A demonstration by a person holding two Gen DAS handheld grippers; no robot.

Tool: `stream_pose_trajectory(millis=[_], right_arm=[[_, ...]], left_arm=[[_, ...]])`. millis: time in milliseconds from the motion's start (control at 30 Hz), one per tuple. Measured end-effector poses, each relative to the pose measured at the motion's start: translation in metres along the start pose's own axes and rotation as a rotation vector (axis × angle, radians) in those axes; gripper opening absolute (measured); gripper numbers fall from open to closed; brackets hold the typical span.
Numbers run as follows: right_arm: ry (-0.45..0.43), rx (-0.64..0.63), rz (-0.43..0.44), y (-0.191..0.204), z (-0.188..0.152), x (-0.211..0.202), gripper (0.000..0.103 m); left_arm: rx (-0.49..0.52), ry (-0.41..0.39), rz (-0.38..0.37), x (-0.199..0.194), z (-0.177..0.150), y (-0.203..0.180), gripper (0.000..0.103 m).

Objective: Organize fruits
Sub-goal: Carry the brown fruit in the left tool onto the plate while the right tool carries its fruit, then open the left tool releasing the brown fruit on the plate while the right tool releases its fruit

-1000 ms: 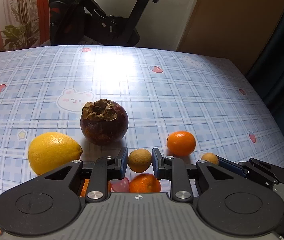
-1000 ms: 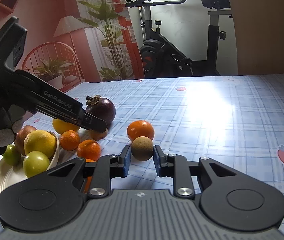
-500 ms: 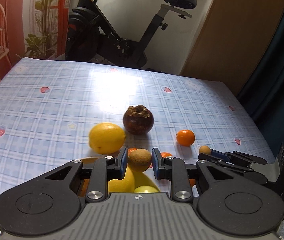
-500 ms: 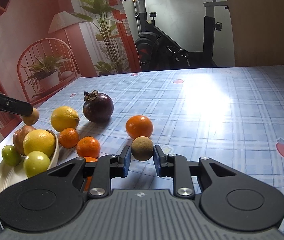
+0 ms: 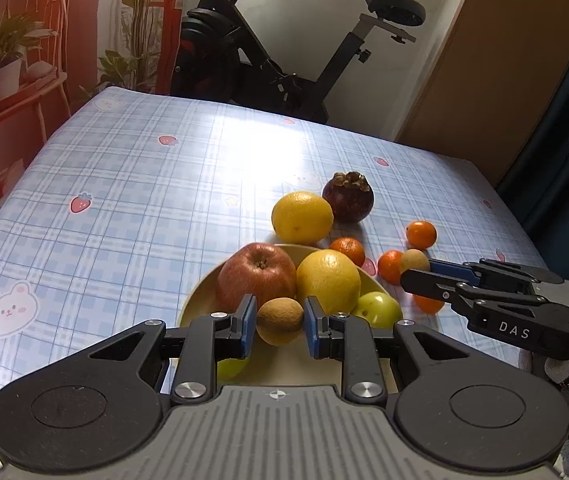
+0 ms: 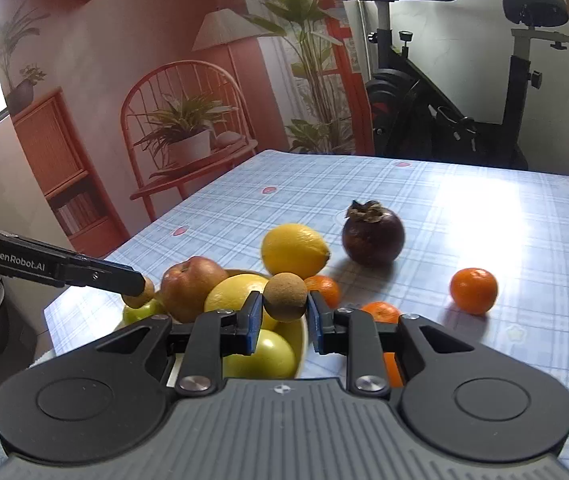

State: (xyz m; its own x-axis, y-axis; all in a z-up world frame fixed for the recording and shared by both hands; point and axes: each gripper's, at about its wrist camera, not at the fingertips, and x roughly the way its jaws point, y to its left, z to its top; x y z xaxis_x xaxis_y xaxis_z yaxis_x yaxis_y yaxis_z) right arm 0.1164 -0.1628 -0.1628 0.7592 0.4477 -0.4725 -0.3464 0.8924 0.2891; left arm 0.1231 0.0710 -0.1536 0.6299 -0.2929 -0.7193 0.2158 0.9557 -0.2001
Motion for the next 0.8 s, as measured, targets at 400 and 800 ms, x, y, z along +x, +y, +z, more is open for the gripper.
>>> stream_pose_trajectory(millis=[400, 800], right_arm=[[0.165, -0.112, 0.062, 0.054, -0.015, 0.036, 0.026], [0.228, -0.234, 0.078, 0.074, -0.011, 0.084, 0.026]], left_arm=[[0.05, 0.051, 0.022, -0.001, -0.034, 0.012, 0.027], [0.07, 0.046, 0.09, 0.008, -0.033, 0.024, 0.025]])
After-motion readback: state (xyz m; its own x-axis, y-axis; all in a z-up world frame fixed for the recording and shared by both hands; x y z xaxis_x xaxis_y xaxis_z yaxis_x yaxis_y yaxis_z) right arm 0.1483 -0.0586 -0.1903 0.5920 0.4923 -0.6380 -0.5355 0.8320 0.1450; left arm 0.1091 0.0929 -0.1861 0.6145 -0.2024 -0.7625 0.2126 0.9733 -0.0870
